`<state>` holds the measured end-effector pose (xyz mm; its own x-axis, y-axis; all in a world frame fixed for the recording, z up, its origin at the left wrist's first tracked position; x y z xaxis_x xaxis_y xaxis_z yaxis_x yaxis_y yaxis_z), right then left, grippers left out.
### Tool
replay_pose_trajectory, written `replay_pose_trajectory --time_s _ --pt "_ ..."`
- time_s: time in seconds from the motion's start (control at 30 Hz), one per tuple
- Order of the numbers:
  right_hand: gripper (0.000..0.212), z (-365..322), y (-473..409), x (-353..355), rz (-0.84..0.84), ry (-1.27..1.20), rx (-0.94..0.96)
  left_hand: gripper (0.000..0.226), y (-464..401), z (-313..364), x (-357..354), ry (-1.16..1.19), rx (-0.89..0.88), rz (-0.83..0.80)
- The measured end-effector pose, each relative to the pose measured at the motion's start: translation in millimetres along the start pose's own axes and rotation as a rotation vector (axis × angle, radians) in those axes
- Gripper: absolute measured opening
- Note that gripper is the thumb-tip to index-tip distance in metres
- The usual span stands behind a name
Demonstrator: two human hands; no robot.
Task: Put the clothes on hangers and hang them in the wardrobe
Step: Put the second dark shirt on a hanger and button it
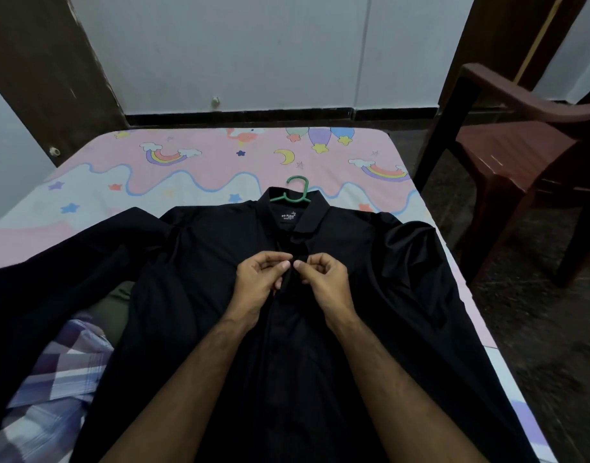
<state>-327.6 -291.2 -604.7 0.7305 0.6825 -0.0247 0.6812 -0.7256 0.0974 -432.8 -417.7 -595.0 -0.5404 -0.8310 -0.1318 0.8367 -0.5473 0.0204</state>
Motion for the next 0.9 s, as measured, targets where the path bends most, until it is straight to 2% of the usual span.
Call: replay_pose_trajectory --time_s 0.27,0.5,0.63,0.77,0.9 --pt "0.011 -4.9 6.3 0.9 0.044 0.095 0.07 0.009 6.0 3.7 1.8 0.042 -0.041 0.019" --pt "0.011 -3.7 7.8 0.7 0.063 0.078 0.064 0.008 9.1 8.3 2.9 0.02 -0.076 0.045" --pt "0.002 -6.3 11.4 -0.5 0.051 0.039 0.067 0.008 8.7 7.5 4.3 0.007 -0.095 0.062" --pt "0.02 -10.8 13.0 0.5 0.034 -0.007 0.085 0.011 8.8 8.9 5.2 0.011 -0.105 0.069" --pt "0.012 -12.9 14.2 1.8 0.02 -0.007 0.092 0.01 7.2 7.4 4.2 0.035 -0.085 0.041"
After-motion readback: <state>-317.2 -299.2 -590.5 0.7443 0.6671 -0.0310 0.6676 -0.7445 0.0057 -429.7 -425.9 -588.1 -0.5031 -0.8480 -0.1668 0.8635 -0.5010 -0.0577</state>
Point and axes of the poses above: each hand's wrist, its own y-axis away from the middle knuckle, its own x-axis out of the back of the hand, z = x × y, the point moved 10 cm from there along -y, towards the middle knuckle, and after that the axes turned 4 degrees about y, right-handed, at the moved point
